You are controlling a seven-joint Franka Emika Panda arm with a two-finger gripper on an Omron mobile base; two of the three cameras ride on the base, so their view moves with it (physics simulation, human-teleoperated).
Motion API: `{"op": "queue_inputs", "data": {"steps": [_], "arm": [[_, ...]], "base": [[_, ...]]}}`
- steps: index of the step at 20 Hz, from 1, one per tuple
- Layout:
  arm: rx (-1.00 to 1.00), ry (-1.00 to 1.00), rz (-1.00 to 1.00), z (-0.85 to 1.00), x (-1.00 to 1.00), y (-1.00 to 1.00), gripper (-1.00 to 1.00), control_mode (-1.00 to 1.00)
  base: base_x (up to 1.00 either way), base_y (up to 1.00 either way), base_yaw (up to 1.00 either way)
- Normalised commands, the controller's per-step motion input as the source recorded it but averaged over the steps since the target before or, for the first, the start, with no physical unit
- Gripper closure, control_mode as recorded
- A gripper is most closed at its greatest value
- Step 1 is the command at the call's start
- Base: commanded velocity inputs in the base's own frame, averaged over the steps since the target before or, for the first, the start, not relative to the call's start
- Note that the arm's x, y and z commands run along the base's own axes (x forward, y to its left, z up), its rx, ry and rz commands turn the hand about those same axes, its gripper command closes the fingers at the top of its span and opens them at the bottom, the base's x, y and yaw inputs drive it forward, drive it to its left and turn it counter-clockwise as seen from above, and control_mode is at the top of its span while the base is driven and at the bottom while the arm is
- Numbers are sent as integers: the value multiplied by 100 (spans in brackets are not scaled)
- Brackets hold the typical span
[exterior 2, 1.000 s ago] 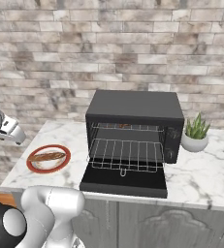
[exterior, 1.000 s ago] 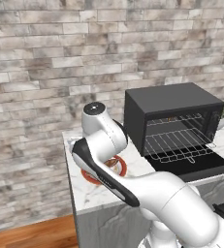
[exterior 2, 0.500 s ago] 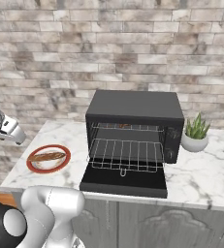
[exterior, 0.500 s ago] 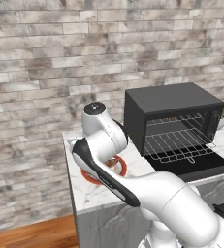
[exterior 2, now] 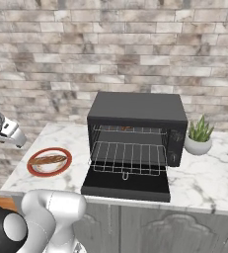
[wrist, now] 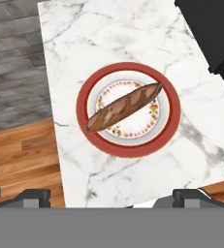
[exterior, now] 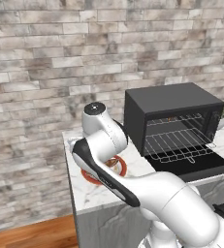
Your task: Open the toaster oven door. Place the baguette on the bottom rack in the toaster oven and place the chicken drumstick on the top rack.
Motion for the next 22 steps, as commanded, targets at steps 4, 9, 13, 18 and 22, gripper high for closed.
{"op": "queue_inputs", "data": {"steps": [4, 9, 13, 18, 22], "arm": [[0, 0, 0, 0, 0, 0, -100, -100], [0, 0, 0, 0, 0, 0, -100, -100], [0, -9, -9, -3, -9, -15, -100, -100], [0, -3, -24, -4, 0, -36, -100, -100], [0, -1, -26, -5, 4, -41, -100, -100]], "base": [[0, 0, 0], [0, 0, 0], [0, 0, 0], [0, 0, 0], [0, 0, 0]]}}
